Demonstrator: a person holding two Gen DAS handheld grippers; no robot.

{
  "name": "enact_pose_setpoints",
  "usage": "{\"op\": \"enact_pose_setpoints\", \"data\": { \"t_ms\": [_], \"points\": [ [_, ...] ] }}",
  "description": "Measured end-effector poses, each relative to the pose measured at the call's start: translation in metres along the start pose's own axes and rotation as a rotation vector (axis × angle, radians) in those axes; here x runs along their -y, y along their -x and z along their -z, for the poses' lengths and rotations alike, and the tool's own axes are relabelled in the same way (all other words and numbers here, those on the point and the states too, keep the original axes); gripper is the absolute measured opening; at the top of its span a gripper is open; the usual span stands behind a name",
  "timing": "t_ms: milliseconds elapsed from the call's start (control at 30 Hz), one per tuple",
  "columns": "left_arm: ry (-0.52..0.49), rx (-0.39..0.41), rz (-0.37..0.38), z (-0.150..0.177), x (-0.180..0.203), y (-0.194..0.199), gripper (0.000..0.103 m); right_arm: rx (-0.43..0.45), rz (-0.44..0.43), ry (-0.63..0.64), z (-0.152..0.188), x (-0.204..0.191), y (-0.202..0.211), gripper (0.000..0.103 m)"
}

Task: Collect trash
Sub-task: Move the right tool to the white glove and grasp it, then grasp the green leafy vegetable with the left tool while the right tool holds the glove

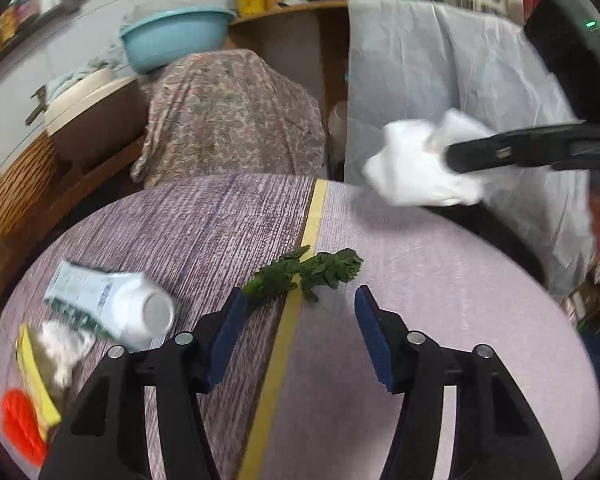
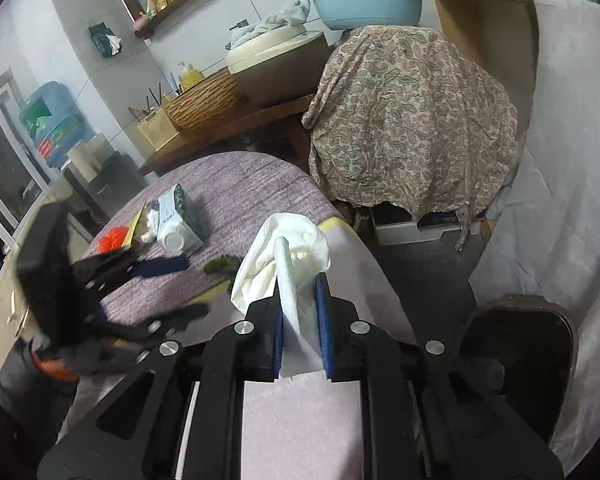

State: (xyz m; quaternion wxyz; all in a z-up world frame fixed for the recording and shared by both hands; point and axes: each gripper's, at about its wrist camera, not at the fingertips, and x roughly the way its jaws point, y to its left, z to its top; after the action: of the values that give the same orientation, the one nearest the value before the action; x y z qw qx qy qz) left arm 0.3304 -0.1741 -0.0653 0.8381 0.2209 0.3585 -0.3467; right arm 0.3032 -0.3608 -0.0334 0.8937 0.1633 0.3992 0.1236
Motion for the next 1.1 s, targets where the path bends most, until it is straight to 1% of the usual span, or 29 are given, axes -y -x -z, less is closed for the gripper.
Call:
{"op": "enact_pose_setpoints", "data": {
  "t_ms": [100, 167, 233, 300, 333, 367, 400, 433, 467, 533, 567, 633, 700, 733, 767, 800, 833, 867, 900, 933, 967, 1033, 1067, 1100],
  "points": [
    [-0.025, -0.051, 0.005, -0.005, -0.002, -0.018, 0.053, -0.001, 0.005, -0.004, 0.011, 0.01, 0.011, 0.015],
    [-0.036, -0.05, -0.002, -0.006, -0.008, -0.023, 0.053, -0.008, 0.007, -0.003, 0.018, 0.015, 0.014, 0.015],
    [0.002, -0.052, 0.021, -0.005, -0.018, -0.024, 0.052, -0.009, 0.004, -0.011, 0.023, 0.02, 0.016, 0.015],
    [0.025, -0.048, 0.026, -0.006, -0.023, -0.024, 0.048, -0.01, -0.005, -0.022, 0.028, 0.024, 0.017, 0.015],
    [0.023, -0.048, 0.025, -0.005, -0.023, -0.023, 0.042, -0.009, -0.008, -0.028, 0.03, 0.026, 0.018, 0.015],
    [0.022, -0.047, 0.012, -0.004, -0.024, -0.023, 0.033, -0.008, -0.01, -0.034, 0.032, 0.027, 0.017, 0.015],
    [0.025, -0.045, 0.005, -0.003, -0.024, -0.022, 0.029, -0.007, -0.014, -0.041, 0.033, 0.028, 0.017, 0.015],
    [0.031, -0.041, 0.002, -0.003, -0.025, -0.021, 0.021, -0.004, -0.022, -0.049, 0.036, 0.029, 0.017, 0.015],
    [0.048, -0.039, 0.002, -0.001, -0.028, -0.02, 0.009, -0.001, -0.026, -0.053, 0.038, 0.029, 0.018, 0.015],
    [0.071, -0.035, 0.009, -0.001, -0.029, -0.019, 0.005, 0.007, -0.025, -0.058, 0.043, 0.029, 0.019, 0.015],
    [0.069, -0.034, 0.01, 0.0, -0.026, -0.019, 0.004, 0.009, -0.025, -0.061, 0.045, 0.03, 0.019, 0.015],
    [0.04, -0.028, -0.024, 0.002, -0.02, -0.02, 0.004, 0.009, -0.033, -0.079, 0.05, 0.032, 0.019, 0.015],
    [0.033, -0.032, -0.029, 0.0, -0.014, -0.02, 0.004, 0.008, -0.038, -0.088, 0.054, 0.034, 0.02, 0.015],
    [0.031, -0.025, -0.031, -0.002, -0.014, -0.019, 0.004, 0.006, -0.039, -0.089, 0.055, 0.035, 0.02, 0.015],
    [0.024, 0.004, -0.042, -0.004, -0.011, -0.014, 0.004, 0.004, -0.04, -0.09, 0.057, 0.035, 0.021, 0.015],
    [0.012, 0.021, -0.044, -0.006, -0.01, -0.011, 0.005, 0.003, -0.04, -0.091, 0.058, 0.035, 0.021, 0.015],
    [-0.007, 0.029, -0.05, -0.008, -0.007, -0.009, 0.008, 0.002, -0.039, -0.092, 0.059, 0.036, 0.022, 0.015],
    [-0.029, 0.029, -0.061, -0.01, -0.004, -0.008, 0.023, 0.0, -0.039, -0.094, 0.06, 0.037, 0.022, 0.015],
    [-0.043, 0.025, -0.071, -0.012, -0.002, -0.009, 0.035, -0.002, -0.04, -0.097, 0.062, 0.039, 0.022, 0.015],
    [-0.056, 0.022, -0.077, -0.013, -0.001, -0.011, 0.059, -0.003, -0.041, -0.1, 0.063, 0.039, 0.022, 0.015],
    [-0.068, 0.018, -0.081, -0.013, 0.0, -0.013, 0.068, -0.004, -0.043, -0.105, 0.064, 0.04, 0.022, 0.015],
    [-0.073, -0.004, -0.096, -0.014, 0.0, -0.021, 0.068, -0.006, -0.048, -0.113, 0.065, 0.042, 0.023, 0.015],
    [-0.056, -0.019, -0.1, -0.014, -0.002, -0.026, 0.067, -0.005, -0.05, -0.114, 0.066, 0.042, 0.024, 0.015],
    [-0.024, -0.033, -0.087, -0.014, -0.006, -0.03, 0.067, -0.005, -0.053, -0.115, 0.067, 0.042, 0.025, 0.015]
  ]
}}
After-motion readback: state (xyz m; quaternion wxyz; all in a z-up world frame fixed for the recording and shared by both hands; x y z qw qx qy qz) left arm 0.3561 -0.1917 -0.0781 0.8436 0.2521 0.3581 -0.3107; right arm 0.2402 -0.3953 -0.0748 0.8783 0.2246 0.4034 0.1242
